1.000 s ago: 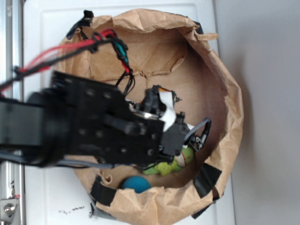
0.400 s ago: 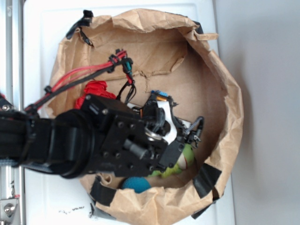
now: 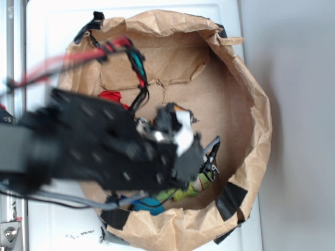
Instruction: Grab the blue sponge.
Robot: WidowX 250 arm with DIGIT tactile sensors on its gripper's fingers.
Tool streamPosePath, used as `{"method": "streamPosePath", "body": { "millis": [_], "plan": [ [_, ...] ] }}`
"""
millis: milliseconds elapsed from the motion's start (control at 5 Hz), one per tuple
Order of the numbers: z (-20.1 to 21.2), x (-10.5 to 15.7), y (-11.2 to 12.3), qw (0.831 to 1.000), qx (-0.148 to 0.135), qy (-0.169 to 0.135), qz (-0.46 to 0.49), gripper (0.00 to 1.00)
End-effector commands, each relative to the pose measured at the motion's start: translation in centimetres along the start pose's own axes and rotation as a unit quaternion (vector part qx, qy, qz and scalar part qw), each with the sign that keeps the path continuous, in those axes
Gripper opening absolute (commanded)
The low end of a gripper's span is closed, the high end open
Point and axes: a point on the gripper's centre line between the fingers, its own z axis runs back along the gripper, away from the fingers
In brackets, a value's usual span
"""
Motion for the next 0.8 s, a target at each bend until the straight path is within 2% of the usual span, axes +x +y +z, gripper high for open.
{"method": "streamPosePath", "body": {
  "millis": [0,200,400,600],
  "plan": [
    [5.4,3.9,0.3,0.970,0.025,0.040,-0.238,0.00],
    [5.7,4.4,0.8,0.953,0.076,0.071,-0.285,0.00],
    [5.8,4.6,1.3,0.947,0.094,0.076,-0.299,0.00],
    [6.3,4.7,1.9,0.947,0.071,0.067,-0.305,0.00]
  ]
}}
